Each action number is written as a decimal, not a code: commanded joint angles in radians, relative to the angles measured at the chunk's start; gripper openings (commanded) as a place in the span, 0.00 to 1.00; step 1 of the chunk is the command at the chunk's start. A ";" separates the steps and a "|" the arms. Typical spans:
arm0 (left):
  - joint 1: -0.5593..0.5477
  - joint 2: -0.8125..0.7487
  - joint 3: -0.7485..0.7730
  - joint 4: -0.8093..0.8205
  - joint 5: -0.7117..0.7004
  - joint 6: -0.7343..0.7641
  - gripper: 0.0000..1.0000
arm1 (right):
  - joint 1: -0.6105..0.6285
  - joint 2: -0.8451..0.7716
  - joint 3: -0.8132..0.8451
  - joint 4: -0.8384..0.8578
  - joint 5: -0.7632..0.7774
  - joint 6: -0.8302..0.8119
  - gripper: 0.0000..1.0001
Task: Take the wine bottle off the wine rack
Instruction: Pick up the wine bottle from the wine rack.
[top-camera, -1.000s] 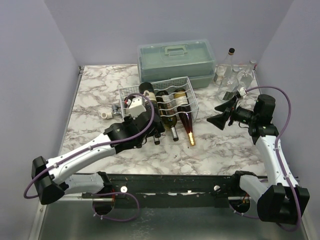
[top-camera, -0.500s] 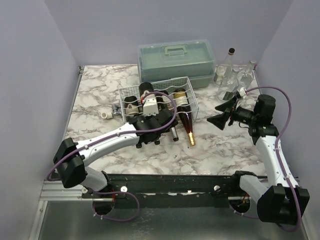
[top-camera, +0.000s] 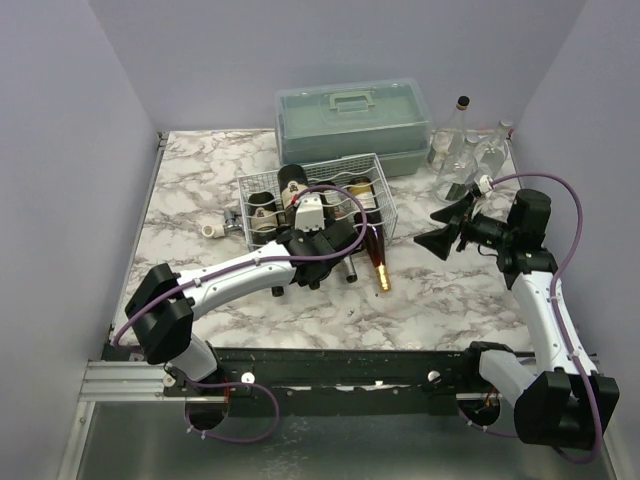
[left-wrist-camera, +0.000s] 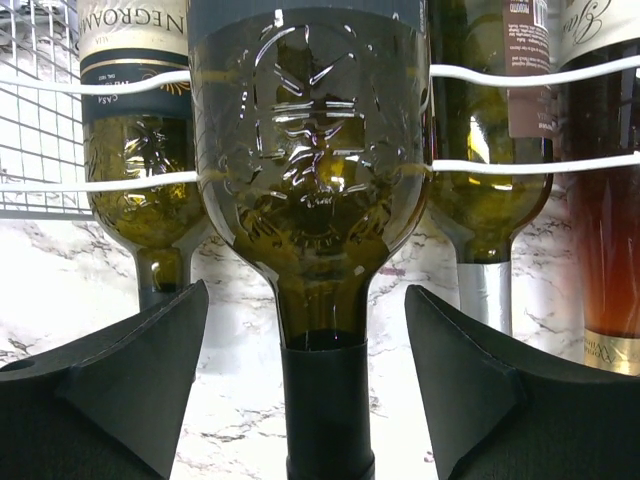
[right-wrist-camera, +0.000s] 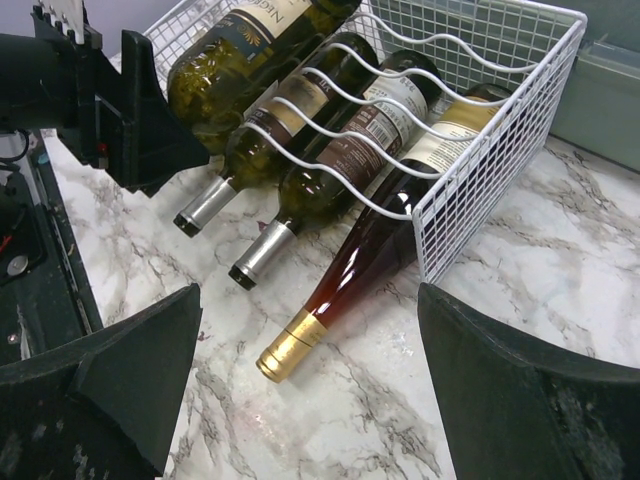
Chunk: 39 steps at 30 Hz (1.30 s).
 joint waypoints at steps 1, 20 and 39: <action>-0.003 0.022 0.032 0.017 -0.064 0.006 0.80 | -0.006 -0.015 -0.008 -0.014 0.012 -0.023 0.92; 0.003 0.042 0.001 0.074 -0.052 0.008 0.68 | -0.007 -0.018 -0.008 -0.023 0.015 -0.039 0.92; 0.005 0.056 -0.028 0.088 -0.043 0.000 0.58 | -0.007 -0.017 -0.009 -0.025 0.017 -0.047 0.93</action>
